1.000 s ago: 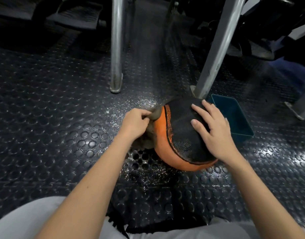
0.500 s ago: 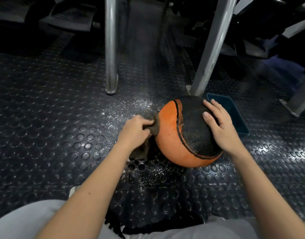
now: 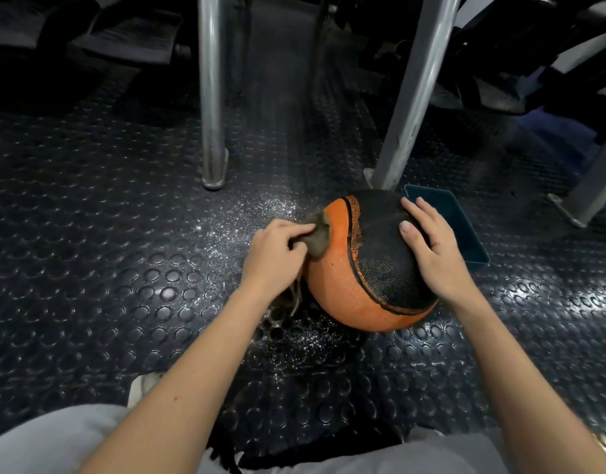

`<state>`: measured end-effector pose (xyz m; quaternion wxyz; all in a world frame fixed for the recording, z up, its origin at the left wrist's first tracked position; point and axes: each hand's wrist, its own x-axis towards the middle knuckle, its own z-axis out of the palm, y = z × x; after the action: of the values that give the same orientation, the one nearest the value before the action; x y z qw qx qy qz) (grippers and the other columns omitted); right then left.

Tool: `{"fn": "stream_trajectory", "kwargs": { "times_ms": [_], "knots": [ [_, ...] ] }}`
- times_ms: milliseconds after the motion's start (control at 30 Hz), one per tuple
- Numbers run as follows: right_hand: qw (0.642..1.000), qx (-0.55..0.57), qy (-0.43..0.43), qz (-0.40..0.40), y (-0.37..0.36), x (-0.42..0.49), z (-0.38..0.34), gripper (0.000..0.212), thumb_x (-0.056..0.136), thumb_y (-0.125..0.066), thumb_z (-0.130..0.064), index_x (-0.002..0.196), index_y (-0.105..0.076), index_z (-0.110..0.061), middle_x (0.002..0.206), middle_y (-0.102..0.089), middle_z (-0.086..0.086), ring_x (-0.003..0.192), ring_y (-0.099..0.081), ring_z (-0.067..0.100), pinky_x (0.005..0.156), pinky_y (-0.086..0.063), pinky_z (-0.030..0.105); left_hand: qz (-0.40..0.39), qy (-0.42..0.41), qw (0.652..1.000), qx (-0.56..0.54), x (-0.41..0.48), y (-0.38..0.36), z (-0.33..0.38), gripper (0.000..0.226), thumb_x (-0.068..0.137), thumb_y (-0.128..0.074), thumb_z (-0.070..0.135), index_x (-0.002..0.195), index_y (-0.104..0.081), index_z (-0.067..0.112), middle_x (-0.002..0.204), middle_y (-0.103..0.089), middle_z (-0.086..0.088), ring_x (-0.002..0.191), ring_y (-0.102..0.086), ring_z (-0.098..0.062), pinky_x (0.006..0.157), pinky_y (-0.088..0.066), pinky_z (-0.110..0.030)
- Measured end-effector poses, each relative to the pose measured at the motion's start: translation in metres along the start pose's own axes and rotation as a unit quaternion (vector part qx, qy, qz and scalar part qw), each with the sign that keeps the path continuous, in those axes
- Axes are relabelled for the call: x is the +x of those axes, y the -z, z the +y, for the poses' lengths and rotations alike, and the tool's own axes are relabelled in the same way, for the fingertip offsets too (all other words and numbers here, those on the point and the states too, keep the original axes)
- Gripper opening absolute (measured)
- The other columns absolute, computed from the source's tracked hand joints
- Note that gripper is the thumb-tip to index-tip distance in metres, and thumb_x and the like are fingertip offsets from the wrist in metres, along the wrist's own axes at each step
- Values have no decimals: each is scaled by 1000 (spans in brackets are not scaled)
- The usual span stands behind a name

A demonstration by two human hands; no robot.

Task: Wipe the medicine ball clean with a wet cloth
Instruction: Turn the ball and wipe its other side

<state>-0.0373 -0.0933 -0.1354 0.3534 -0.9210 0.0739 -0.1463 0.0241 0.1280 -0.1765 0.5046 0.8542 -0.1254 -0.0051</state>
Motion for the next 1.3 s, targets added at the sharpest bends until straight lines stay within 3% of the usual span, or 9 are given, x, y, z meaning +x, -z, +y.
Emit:
{"fn": "stream_trajectory", "kwargs": {
  "times_ms": [200,267,400,567,667,867,1033,1133,1300],
  "knots": [
    [974,168,-143,45,14,-8,-4,66,79,-68,-38,138,-44,-25,144,-31,-2,123,-33,2,99,-32,21,64,141,916,-370,18,30,11,36,86,-52,-1,117,-58,17,96,-64,1,76,-64,-13,68,-53,-27],
    [976,138,-166,29,18,-11,-1,66,77,-64,-49,137,-45,-29,143,-32,-1,122,-34,6,97,-33,24,33,184,880,-437,23,36,13,16,87,-47,6,89,-63,9,72,-65,-4,60,-62,-15,63,-50,-28],
    [971,164,-162,-66,17,-18,-1,82,64,-66,-61,138,-35,-47,145,-34,-7,126,-36,3,108,-31,28,-87,252,828,-493,21,35,15,33,91,-38,22,80,-65,6,65,-68,-7,58,-62,-19,64,-50,-26],
    [969,117,-173,-134,-1,-27,12,128,44,-73,-79,142,6,-54,150,-11,-15,139,-19,9,115,-24,41,-106,247,817,-509,15,29,10,37,93,-36,26,81,-65,8,65,-70,-4,56,-62,-15,57,-49,-21],
    [966,159,-185,-81,-9,-31,14,131,40,-74,-80,145,0,-50,150,-21,-12,137,-28,12,113,-29,44,-106,242,849,-457,14,31,9,37,94,-36,29,81,-65,10,63,-68,-2,55,-60,-15,56,-46,-24],
    [965,209,-158,8,-10,-27,3,88,73,-75,-28,146,-26,-30,129,-45,-19,115,-46,1,95,-39,19,-130,209,875,-416,12,32,14,38,95,-35,29,80,-64,10,61,-66,-1,50,-58,-12,44,-44,-15],
    [962,221,-159,10,-7,-13,-2,66,79,-70,-35,139,-43,-28,121,-56,-9,104,-56,3,82,-43,15,-121,209,881,-408,2,33,6,39,94,-35,29,75,-64,11,59,-64,-3,49,-55,-14,48,-42,-20],
    [958,239,-159,-9,-8,-10,-3,81,62,-73,-48,136,-46,-31,112,-59,-12,100,-58,0,78,-46,15,-100,221,878,-413,-4,33,1,41,94,-33,28,73,-64,9,56,-63,-4,45,-54,-14,48,-40,-22],
    [934,303,-174,-73,-7,-17,0,104,48,-78,-61,139,-32,-43,143,-40,-2,120,-49,9,101,-40,31,-50,245,874,-416,4,37,-14,43,98,-31,31,82,-65,10,64,-69,-4,55,-60,-17,61,-46,-29]
  ]
}}
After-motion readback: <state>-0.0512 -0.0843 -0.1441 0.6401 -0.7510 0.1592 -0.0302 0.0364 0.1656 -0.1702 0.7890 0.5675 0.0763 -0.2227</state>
